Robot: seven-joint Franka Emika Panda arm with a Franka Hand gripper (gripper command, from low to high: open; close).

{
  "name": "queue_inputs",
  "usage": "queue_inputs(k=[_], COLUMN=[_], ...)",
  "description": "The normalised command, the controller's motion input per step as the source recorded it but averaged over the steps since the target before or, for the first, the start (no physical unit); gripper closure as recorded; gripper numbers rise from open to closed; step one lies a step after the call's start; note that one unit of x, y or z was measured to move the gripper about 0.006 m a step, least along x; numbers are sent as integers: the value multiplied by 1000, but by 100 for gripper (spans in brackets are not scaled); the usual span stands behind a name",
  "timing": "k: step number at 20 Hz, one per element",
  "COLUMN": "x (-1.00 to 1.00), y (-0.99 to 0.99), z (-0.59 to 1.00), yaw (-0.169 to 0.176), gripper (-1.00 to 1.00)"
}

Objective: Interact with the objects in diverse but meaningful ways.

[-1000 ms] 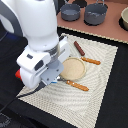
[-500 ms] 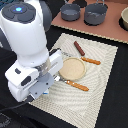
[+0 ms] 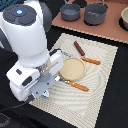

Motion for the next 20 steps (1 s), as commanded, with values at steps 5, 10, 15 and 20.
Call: queue_inputs(k=[5, 10, 15, 20], x=[-357, -683, -680, -821], y=[370, 403, 373, 436], z=[547, -121, -161, 139], yaw=[33, 48, 39, 2], gripper=[-100, -100, -100, -100])
